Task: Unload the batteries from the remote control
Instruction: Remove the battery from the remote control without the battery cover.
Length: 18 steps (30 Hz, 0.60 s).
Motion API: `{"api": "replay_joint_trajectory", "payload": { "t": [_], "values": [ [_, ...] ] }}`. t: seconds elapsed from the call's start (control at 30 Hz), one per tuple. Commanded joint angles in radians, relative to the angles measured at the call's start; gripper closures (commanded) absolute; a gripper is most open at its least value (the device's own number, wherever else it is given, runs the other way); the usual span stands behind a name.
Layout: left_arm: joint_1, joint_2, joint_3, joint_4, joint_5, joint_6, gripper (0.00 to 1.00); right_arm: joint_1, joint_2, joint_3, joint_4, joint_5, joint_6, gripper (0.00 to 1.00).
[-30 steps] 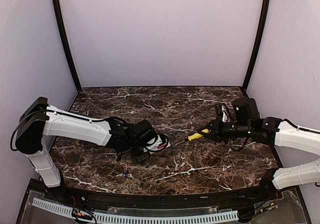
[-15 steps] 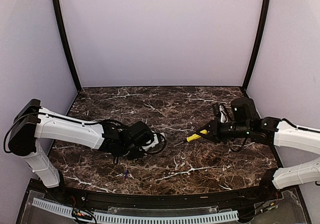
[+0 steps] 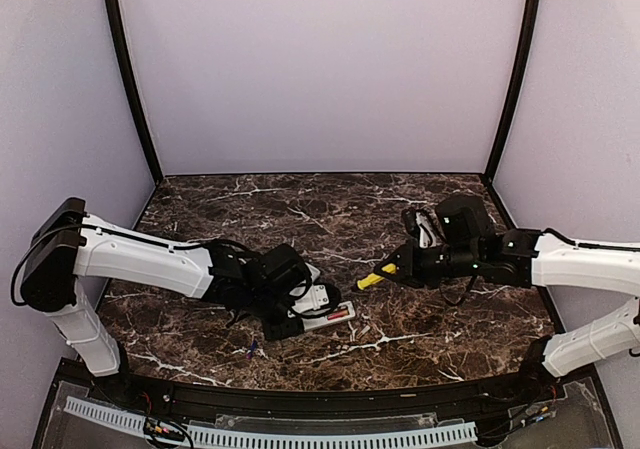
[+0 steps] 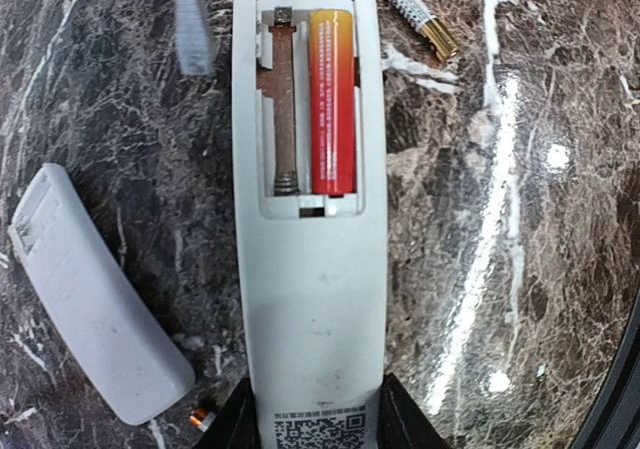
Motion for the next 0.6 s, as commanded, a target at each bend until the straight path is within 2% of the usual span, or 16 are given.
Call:
{"api": "replay_joint_trajectory", "payload": {
  "t": [0.0,0.23,0.57],
  "values": [
    [-0.002,0.02,0.025,-0.039,0.112,-0.044,0.72,0.012,-0.011,0.041,-0.047,0.068,-0.011,1.0],
    [0.0,0.038,0.034,-0.046,0.103,-0.05,0.73,0.022,-0.032,0.054,-0.157,0.126,-0.03,1.0],
    [0.0,0.048,0.038,-0.051,0.092,-0.053,0.73,0.033,0.006,0.043,-0.154,0.09,-0.037,1.0]
  ]
}}
